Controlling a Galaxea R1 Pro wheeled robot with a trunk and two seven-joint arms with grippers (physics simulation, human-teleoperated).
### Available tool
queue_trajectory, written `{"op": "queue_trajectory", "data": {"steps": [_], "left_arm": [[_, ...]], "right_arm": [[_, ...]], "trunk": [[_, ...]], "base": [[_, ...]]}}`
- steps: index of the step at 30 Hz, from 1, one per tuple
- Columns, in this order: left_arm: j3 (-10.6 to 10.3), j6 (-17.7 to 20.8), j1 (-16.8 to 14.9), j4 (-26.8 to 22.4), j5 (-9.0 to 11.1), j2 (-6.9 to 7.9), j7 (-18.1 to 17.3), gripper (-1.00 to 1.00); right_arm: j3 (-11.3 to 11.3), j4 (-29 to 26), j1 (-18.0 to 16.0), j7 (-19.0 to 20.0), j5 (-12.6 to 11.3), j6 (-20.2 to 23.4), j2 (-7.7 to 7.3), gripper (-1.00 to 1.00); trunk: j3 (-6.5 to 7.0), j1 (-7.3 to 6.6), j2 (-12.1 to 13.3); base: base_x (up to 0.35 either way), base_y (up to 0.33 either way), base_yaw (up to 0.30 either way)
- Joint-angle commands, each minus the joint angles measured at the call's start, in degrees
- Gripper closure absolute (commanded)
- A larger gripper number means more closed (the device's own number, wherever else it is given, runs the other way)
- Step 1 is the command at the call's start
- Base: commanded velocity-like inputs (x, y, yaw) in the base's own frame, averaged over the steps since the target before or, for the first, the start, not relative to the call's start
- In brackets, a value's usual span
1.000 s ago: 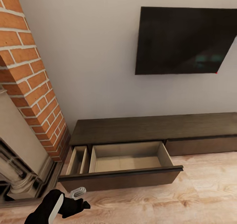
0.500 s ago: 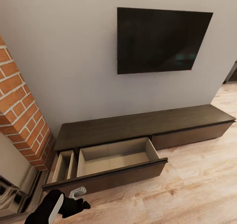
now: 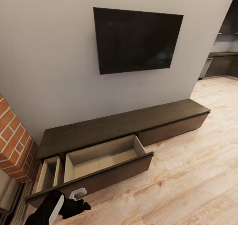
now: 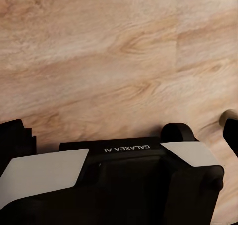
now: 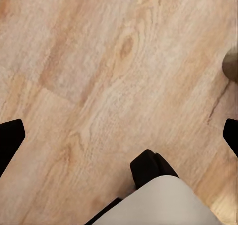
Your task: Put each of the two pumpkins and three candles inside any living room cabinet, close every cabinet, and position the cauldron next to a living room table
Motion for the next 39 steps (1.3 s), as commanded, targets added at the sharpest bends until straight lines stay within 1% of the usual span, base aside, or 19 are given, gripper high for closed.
{"op": "queue_trajectory", "data": {"steps": [1,16,39], "left_arm": [[0.0,0.0,0.0,0.0,0.0,-0.01,0.0,-1.0],[-0.1,0.0,0.0,0.0,0.0,-0.03,0.1,-1.0],[-0.2,0.0,0.0,0.0,-0.2,-0.1,0.1,-1.0]], "right_arm": [[0.0,0.0,0.0,0.0,0.0,0.0,-0.02,-1.0],[-0.1,0.1,0.0,0.0,-0.1,0.0,-0.42,-1.0],[-0.1,0.3,0.0,0.0,-0.2,0.0,-0.45,-1.0]], "trunk": [[0.0,0.0,0.0],[0.0,0.0,0.0],[0.0,0.0,0.0]], "base": [[-0.049,-0.012,-0.285],[-0.006,-0.002,-0.285],[0.0,-0.013,-0.285]]}}
